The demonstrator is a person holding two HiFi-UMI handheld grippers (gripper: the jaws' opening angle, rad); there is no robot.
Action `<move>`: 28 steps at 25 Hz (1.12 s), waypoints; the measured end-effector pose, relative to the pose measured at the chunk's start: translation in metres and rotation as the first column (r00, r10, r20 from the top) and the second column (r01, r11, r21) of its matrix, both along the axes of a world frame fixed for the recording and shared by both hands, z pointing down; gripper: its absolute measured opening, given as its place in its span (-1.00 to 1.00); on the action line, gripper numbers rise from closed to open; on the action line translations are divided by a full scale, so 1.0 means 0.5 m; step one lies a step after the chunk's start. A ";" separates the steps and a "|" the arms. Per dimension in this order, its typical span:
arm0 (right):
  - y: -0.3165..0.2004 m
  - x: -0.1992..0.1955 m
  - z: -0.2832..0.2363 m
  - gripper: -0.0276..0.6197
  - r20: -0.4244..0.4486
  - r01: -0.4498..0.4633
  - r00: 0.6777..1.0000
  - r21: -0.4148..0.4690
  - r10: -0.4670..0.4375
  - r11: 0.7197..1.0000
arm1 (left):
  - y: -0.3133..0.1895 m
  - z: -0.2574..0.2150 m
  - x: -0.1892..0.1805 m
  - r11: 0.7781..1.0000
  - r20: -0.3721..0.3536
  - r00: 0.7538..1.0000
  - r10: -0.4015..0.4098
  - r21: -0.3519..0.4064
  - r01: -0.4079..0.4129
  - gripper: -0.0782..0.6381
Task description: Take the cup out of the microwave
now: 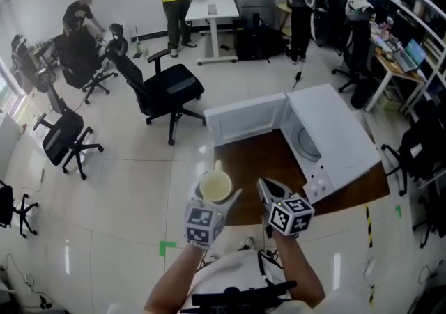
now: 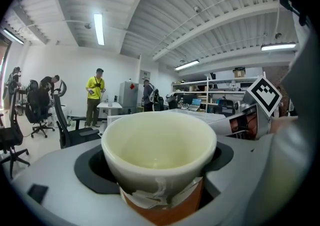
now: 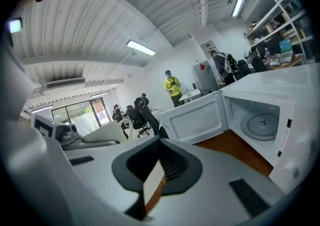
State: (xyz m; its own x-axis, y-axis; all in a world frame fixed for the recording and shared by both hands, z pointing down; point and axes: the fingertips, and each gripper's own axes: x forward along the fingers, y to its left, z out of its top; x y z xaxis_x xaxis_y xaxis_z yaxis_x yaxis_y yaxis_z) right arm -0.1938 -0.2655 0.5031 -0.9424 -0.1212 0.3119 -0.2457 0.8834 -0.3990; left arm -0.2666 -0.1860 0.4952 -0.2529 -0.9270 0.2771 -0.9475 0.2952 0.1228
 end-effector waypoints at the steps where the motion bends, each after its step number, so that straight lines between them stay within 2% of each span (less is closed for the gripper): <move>1: 0.016 0.005 0.001 -0.89 -0.005 -0.001 1.000 0.002 0.001 1.000 | 0.015 0.000 0.004 1.000 0.001 1.000 0.000 0.000 0.000 0.52; 10: 0.074 0.051 0.001 -0.89 -0.030 -0.062 0.998 0.005 0.062 0.998 | 0.070 -0.004 0.034 0.999 -0.018 0.999 0.037 0.014 -0.037 0.52; 28: 0.063 0.059 -0.018 -0.89 -0.019 -0.095 0.995 0.027 0.095 0.995 | 0.036 -0.020 0.047 0.994 -0.016 0.995 0.100 0.048 -0.099 0.52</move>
